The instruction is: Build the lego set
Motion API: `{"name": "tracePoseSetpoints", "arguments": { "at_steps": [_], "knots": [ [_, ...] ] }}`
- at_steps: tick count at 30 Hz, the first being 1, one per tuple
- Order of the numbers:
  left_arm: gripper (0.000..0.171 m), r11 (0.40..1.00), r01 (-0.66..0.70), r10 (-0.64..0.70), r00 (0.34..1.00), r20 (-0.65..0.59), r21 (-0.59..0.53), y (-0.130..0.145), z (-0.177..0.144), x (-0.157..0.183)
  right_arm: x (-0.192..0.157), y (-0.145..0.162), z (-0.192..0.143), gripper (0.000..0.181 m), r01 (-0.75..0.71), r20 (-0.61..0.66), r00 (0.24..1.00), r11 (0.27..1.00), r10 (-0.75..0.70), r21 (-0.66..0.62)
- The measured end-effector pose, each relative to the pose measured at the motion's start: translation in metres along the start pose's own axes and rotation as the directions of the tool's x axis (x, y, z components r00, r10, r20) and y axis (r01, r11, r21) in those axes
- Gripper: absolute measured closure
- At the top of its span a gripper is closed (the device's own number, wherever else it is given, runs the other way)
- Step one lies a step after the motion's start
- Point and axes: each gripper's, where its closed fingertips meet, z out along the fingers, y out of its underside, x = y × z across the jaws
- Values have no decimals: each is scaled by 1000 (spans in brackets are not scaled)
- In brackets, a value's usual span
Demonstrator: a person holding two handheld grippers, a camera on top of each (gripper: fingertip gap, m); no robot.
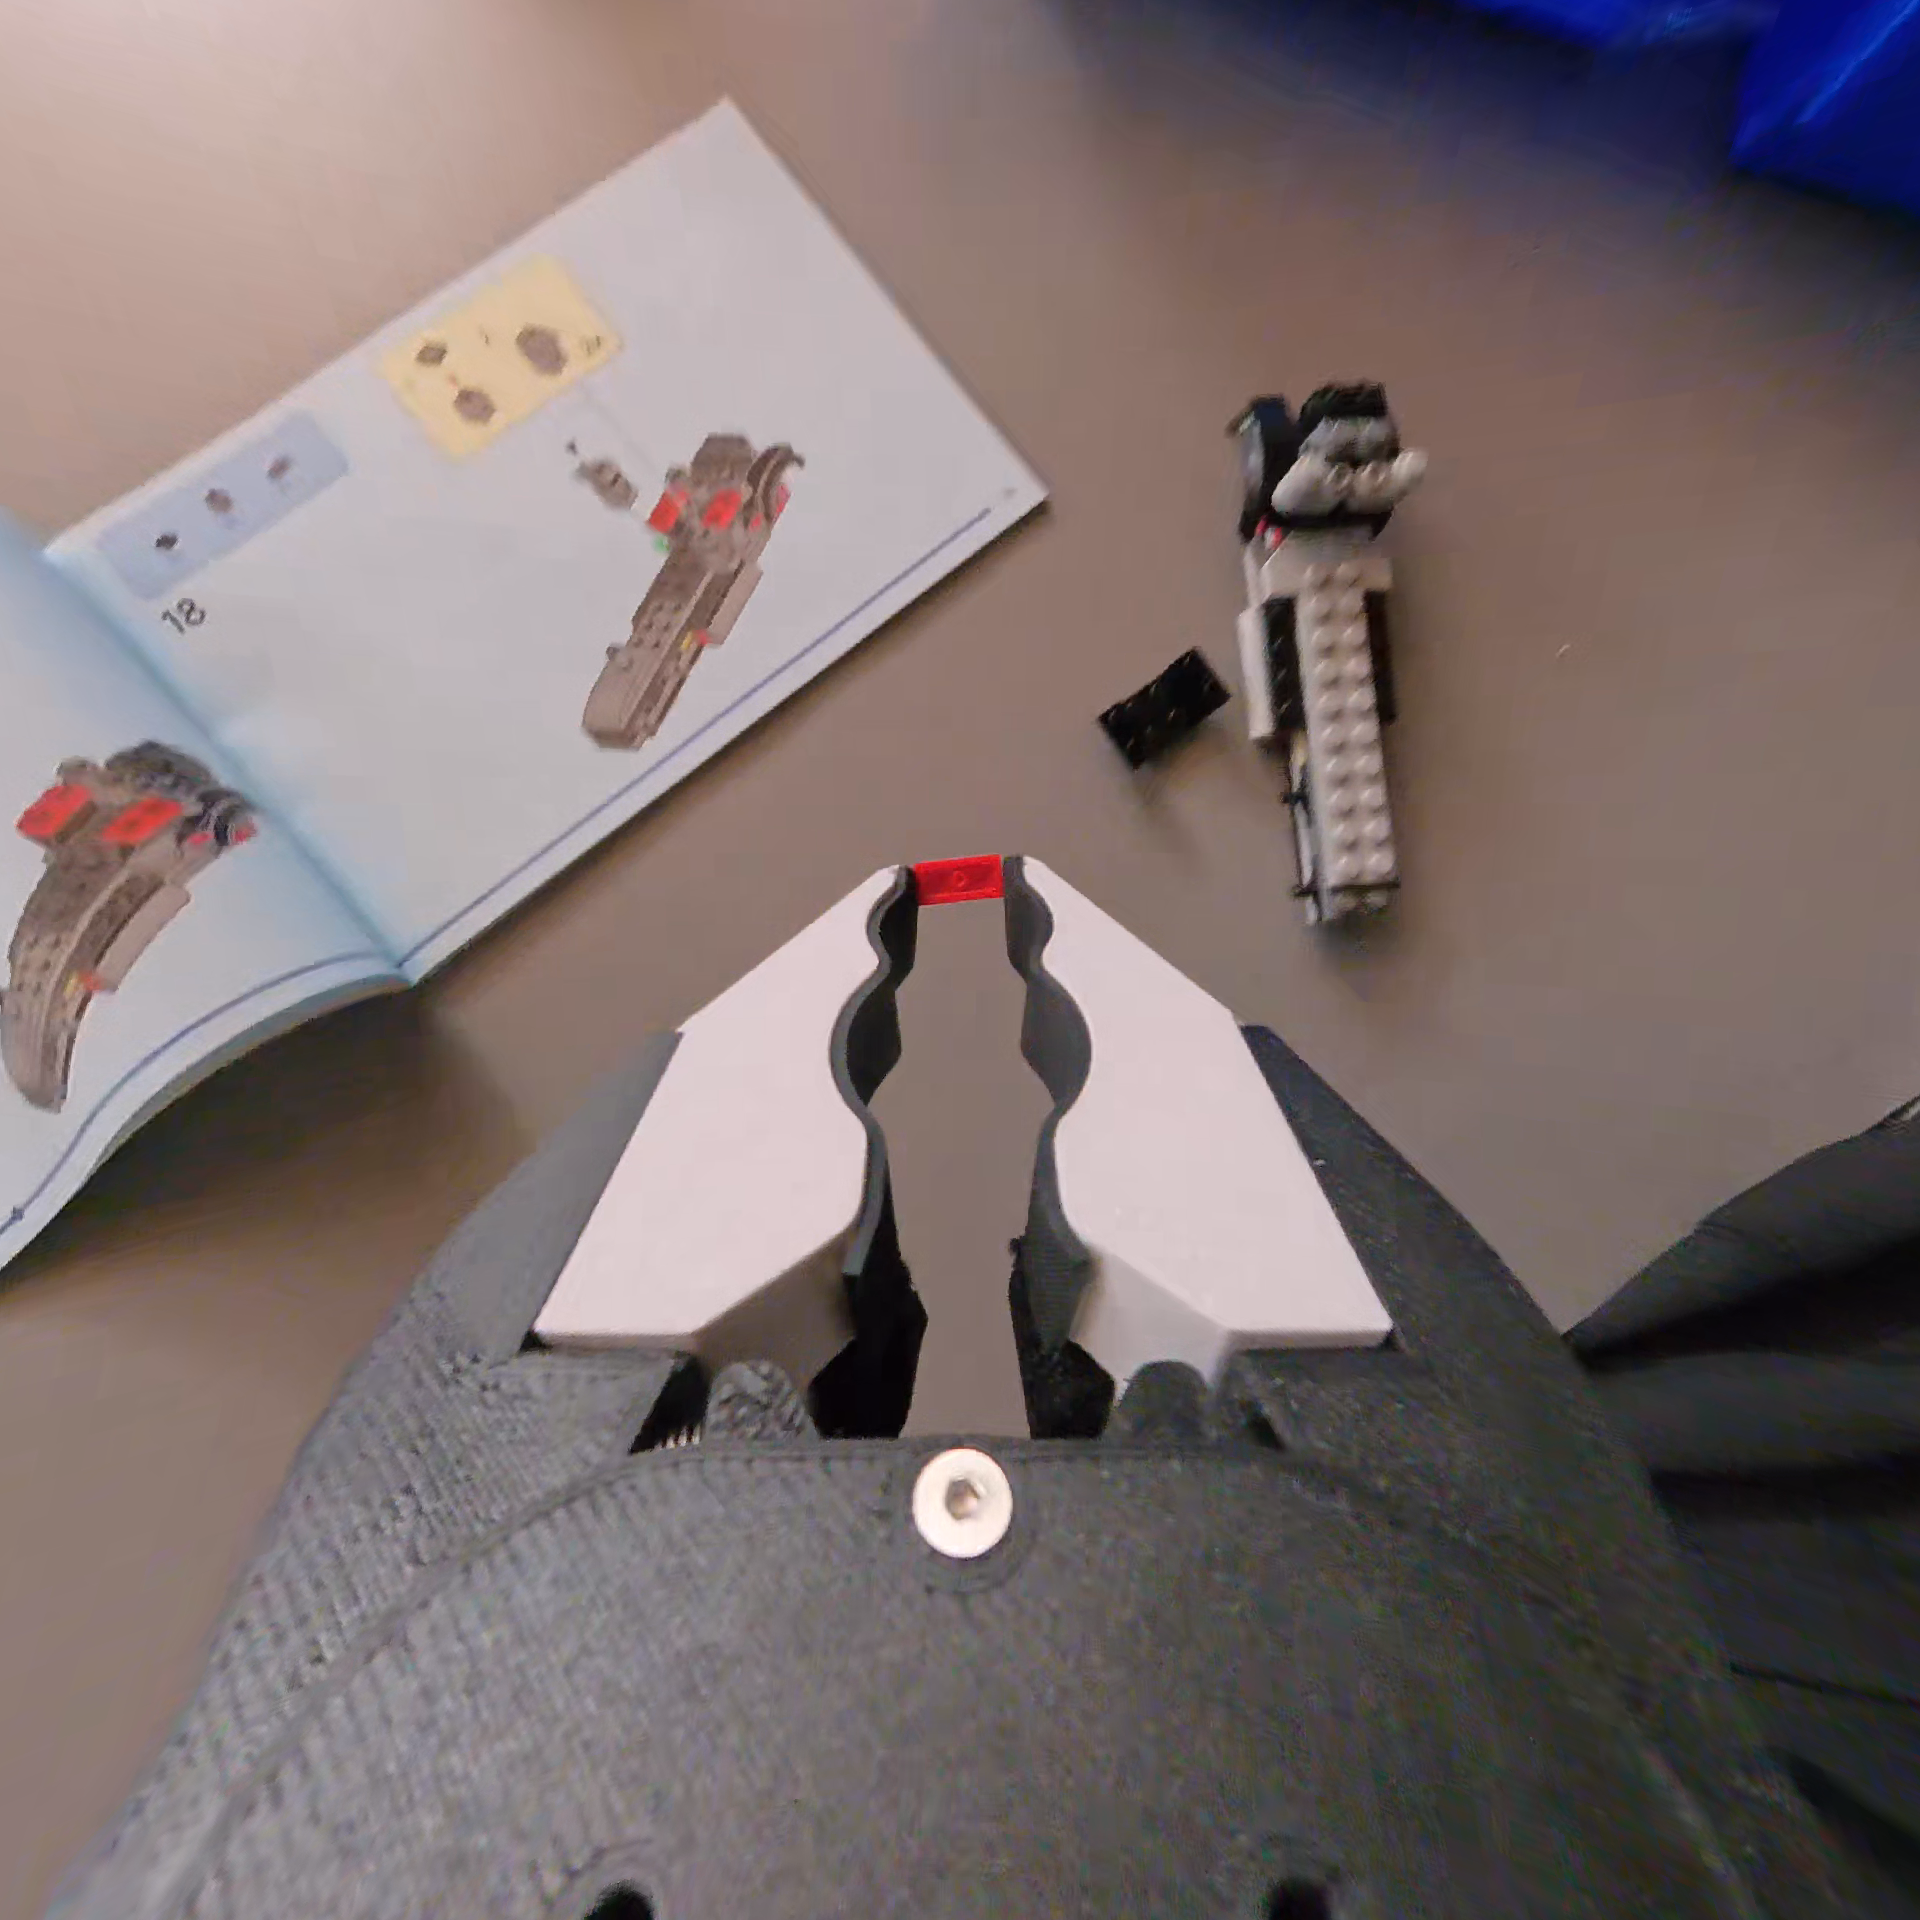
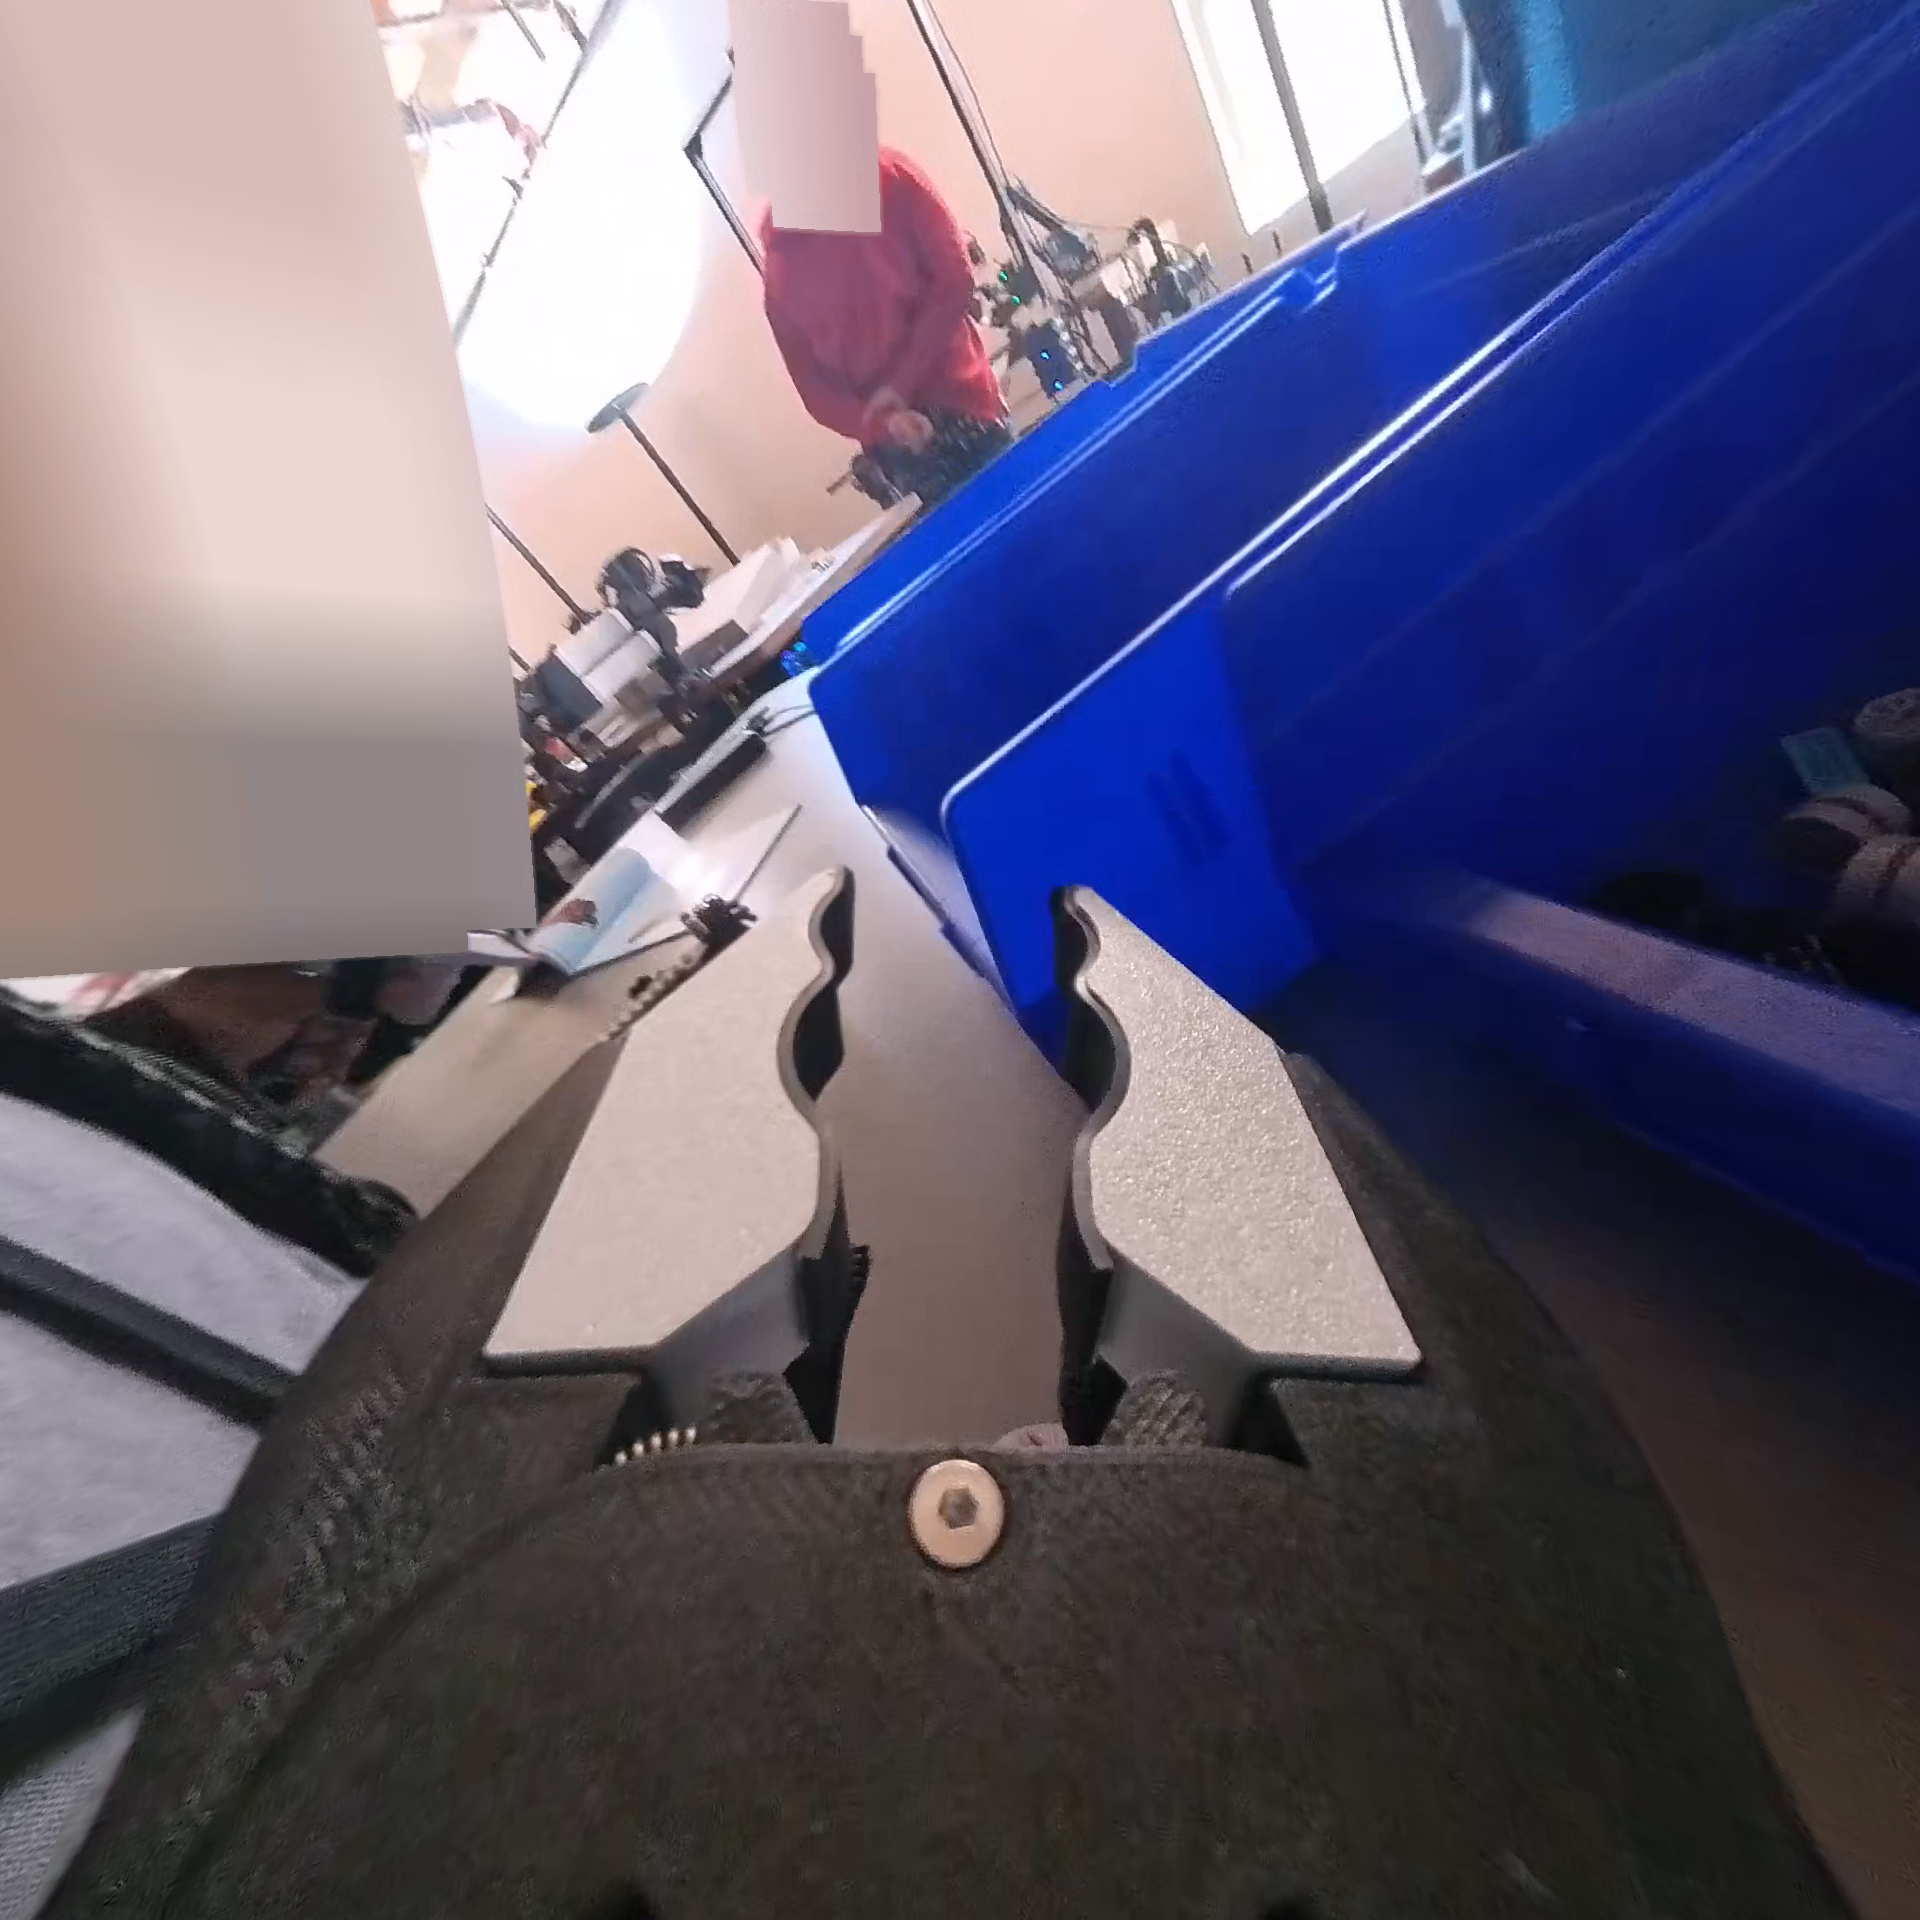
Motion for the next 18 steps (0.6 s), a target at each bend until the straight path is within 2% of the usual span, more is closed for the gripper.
{"name": "tracePoseSetpoints", "arguments": {
  "at_steps": [6, 11, 13, 15, 18],
  "knots": [
    [154, 998, -62, 61, 998, -15, -29, 20, 17, -11, -18, 6, 15, 141, 43, -17, 999, 999, -43, 11],
    [154, 994, -97, 95, 994, -45, -57, 31, 34, -14, -20, 7, 14, 142, 81, -60, 995, 996, -79, 39],
    [152, 992, -114, 111, 991, -72, -47, 27, 36, -10, -20, 8, 13, 142, 97, -64, 993, 995, -95, 26],
    [142, 989, -137, 132, 988, -85, -49, 21, 35, -7, -16, 6, 10, 142, 133, -79, 988, 991, -131, 13],
    [135, 981, -192, 193, 974, -119, 14, -9, 26, 7, -5, 0, 1, 141, 197, -115, 974, 980, -196, -1]
  ]
}}
